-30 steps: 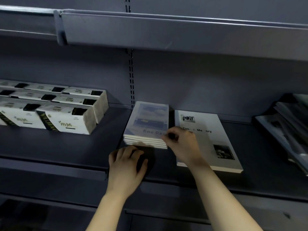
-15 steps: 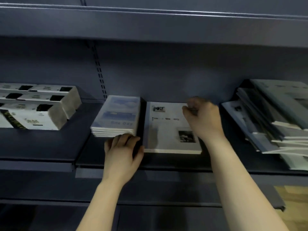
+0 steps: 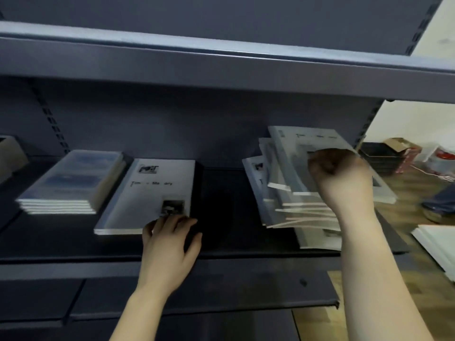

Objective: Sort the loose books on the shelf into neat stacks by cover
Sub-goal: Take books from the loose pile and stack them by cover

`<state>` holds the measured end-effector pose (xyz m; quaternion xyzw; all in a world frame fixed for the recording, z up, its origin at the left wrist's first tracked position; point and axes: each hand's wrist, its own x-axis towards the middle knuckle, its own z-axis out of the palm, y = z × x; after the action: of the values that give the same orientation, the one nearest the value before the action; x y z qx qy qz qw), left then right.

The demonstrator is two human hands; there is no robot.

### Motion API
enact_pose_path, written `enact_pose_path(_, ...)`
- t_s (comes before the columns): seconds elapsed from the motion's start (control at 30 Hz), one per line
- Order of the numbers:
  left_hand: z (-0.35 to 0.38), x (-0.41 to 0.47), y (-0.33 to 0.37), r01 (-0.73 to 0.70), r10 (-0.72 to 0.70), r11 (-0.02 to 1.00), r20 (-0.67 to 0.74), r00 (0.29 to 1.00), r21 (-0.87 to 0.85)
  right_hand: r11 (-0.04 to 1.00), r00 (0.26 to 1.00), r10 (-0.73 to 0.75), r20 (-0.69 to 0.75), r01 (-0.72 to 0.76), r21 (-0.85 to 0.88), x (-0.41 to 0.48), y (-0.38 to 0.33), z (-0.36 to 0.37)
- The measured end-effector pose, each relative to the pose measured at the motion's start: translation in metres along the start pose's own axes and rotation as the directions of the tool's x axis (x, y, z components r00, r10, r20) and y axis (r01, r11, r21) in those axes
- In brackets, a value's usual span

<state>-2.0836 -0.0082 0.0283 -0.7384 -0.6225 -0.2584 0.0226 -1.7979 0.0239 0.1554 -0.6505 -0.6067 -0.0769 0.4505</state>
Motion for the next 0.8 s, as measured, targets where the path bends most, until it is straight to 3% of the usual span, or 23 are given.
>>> enact_pose_path(0.2,0.026,-0.006,0.051,0.008,-0.007,1.0,0.02,1.0,-0.015,0.992,0.997,-0.015,0.072,0.024,-0.124,0.003,0.062,-0.03)
enact_pose_path(0.37,0.039,-0.005,0.074,-0.002,0.002,1.0,0.038,0.999,-0.005,0.978,0.987,0.134,0.093,-0.117,-0.173,0.008,0.095,-0.042)
enact_pose_path(0.57,0.046,0.0,0.082,-0.005,0.004,0.999,0.019,1.0,0.043,0.943,0.92,0.317,0.231,-0.281,-0.176,0.015,0.093,-0.058)
enact_pose_path(0.8,0.055,0.002,0.083,-0.001,-0.002,0.997,0.046,0.999,0.079,0.932,0.895,0.348,0.28,-0.299,-0.203,0.022,0.099,-0.059)
